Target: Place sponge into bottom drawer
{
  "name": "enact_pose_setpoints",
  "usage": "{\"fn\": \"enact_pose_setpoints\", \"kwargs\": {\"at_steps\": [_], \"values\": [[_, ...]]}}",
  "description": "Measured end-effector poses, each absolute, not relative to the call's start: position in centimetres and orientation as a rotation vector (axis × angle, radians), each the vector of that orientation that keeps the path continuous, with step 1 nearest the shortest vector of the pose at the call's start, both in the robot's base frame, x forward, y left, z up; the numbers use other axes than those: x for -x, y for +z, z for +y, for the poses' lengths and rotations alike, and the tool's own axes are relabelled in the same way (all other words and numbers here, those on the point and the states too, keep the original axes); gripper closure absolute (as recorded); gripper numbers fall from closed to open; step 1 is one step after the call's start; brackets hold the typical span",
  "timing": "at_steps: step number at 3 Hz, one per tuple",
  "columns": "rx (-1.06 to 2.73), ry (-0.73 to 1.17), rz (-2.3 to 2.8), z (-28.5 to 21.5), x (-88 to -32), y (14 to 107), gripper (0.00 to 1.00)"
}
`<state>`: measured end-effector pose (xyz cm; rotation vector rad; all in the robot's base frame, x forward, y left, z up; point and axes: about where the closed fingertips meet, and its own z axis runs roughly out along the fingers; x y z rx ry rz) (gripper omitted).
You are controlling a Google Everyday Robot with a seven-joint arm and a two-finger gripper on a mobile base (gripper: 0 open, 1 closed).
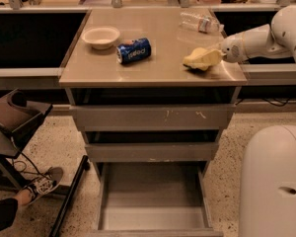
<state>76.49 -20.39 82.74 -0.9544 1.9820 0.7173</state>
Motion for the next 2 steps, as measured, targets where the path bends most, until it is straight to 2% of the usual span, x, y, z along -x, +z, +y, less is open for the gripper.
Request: {"fn": "enact_pose_setpoints", "kwargs": {"at_steps": [1,2], "values": [[1.005,0.766,1.945,-20.0,-72.3,89.0,1.0],[1.046,0.707,1.872,-21.3,-65.8,97.8,1.0]]}}
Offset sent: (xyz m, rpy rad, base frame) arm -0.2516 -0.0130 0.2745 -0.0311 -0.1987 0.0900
